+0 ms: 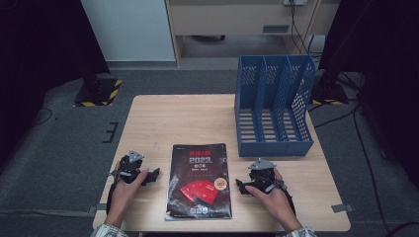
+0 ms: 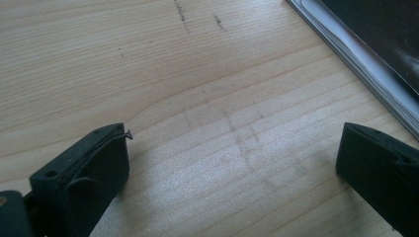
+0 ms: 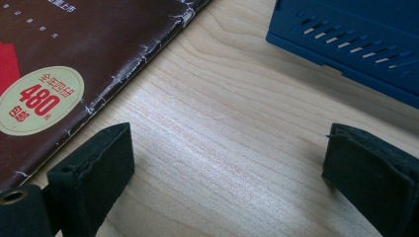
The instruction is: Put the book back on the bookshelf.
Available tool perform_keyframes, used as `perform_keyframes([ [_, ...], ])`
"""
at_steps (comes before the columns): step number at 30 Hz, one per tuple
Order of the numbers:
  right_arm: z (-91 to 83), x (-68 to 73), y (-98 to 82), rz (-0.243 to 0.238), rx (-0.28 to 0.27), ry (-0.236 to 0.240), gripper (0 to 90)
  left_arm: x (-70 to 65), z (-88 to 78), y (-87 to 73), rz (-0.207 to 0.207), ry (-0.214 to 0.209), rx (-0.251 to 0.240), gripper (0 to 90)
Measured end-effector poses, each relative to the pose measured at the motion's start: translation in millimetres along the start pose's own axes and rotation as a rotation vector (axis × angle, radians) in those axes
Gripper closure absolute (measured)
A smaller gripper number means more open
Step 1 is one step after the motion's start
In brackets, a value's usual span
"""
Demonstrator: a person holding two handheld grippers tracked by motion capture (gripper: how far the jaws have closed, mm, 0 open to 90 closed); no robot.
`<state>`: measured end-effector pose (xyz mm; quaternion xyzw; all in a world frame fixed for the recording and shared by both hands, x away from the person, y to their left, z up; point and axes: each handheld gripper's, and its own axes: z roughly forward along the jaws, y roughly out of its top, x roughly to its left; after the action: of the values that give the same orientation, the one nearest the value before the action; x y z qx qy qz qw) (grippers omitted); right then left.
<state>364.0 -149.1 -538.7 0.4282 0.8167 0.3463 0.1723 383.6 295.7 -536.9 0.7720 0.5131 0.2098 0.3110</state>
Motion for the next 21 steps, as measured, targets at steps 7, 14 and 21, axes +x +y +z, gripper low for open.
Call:
perform_keyframes([
  [7,0.2,0.2,0.1,0.001,0.0,-0.003,5.4,-0.5,-0.4,-0.3,-0.003,0.001,0.0,0.0],
  [14,-4.7,2.4,4.7,-0.051,0.032,0.04,6.5,-3.9,-5.6,3.5,-0.008,-0.014,0.008,6.2],
  [21,-19.4,28.9,13.9,-0.149,-0.057,0.122,18.6,-27.7,-23.6,8.7,0.016,-0.102,-0.01,16.1],
])
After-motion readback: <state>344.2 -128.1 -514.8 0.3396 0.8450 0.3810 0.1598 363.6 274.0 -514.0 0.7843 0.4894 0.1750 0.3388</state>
